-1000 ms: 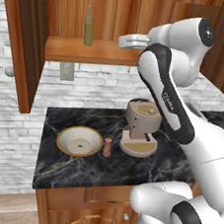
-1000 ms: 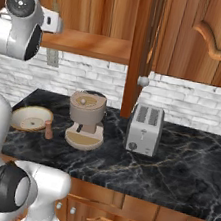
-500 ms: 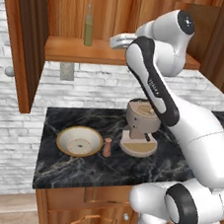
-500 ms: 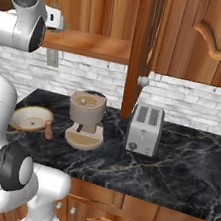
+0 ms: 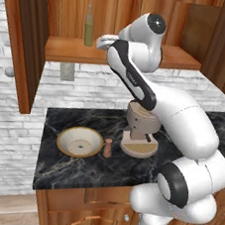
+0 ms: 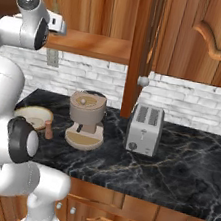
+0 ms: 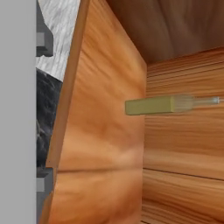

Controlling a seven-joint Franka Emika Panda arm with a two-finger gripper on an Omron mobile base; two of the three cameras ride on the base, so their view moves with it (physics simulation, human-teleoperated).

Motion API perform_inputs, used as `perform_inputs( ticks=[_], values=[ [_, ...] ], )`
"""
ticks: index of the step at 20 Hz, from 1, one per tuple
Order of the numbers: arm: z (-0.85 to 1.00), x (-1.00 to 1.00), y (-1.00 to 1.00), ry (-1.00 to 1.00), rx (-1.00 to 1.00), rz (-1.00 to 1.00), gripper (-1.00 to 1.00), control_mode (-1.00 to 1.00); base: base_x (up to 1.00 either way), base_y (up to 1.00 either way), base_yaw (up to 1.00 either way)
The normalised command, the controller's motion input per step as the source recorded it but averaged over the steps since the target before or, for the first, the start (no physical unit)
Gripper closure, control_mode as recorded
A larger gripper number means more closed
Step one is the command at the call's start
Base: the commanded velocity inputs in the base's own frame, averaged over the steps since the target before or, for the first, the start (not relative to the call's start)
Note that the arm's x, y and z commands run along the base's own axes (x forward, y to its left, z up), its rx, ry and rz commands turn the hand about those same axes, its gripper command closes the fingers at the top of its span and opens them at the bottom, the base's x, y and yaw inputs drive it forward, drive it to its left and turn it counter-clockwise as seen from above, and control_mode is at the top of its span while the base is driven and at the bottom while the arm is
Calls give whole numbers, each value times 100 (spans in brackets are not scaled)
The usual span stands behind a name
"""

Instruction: Retrieve the bottle and the shaker from the cabinet and place them next to the mixing bowl on the counter. Then add garlic from the fridge to the mixing bowl.

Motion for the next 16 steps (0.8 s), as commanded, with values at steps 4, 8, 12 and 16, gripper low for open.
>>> perform_inputs(
  ticks=[4, 8, 12, 16],
  values=[
    [11, 41, 38, 2, -1, -7, -100, -100, 0, 0, 0],
    [2, 28, 34, 0, 0, -3, -100, -100, 0, 0, 0],
    [0, 24, 4, 0, 0, 0, -100, -100, 0, 0, 0],
    [-5, 34, 0, 0, 0, 0, -100, -100, 0, 0, 0]
  ],
)
